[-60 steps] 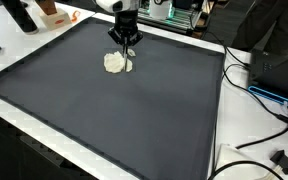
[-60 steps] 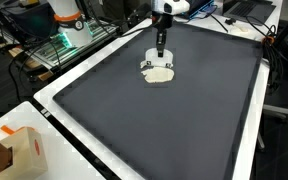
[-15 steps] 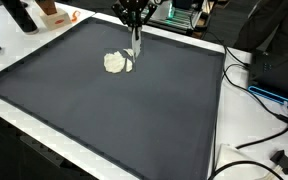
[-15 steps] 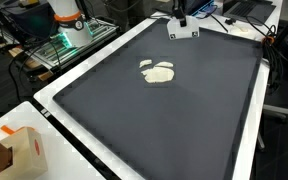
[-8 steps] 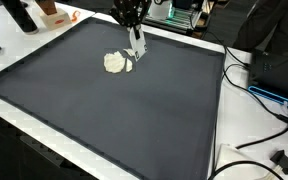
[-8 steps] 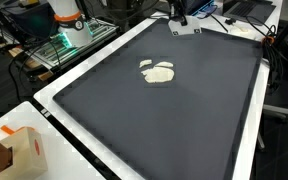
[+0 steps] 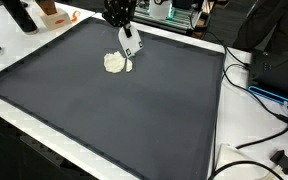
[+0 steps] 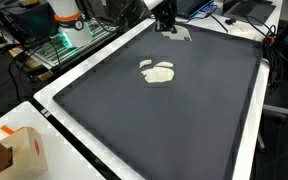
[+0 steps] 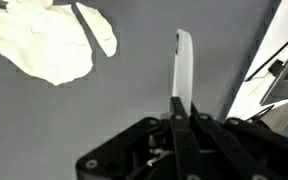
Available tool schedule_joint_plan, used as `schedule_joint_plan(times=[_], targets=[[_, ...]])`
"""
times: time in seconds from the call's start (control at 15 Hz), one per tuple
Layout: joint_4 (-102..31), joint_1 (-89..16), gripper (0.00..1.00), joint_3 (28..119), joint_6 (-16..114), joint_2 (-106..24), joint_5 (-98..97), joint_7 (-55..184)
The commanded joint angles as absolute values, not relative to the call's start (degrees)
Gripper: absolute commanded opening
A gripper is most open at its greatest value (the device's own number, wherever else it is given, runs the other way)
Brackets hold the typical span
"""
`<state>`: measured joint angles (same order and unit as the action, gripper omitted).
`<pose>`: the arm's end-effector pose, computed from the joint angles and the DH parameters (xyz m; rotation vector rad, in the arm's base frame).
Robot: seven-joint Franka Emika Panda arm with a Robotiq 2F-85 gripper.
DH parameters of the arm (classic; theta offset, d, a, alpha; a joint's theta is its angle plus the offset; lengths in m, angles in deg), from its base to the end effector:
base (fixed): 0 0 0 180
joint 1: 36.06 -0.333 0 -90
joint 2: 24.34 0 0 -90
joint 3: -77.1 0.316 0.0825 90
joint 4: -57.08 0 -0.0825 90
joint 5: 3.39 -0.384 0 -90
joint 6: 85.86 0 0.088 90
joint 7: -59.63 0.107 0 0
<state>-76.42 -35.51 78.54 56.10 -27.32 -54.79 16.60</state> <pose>0.5199 0.0054 0.3237 -2.6074 -0.0869 -0.3869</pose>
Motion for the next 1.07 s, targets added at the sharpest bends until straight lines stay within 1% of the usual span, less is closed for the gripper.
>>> schedule_joint_plan(times=[0.0,1.0], targets=[[-77.7,-34.1,0.01,77.2,53.4,-27.5,-57.5,15.6],[-79.0,-30.9,0.01,74.3,52.5,-29.7,-63.5,16.7]])
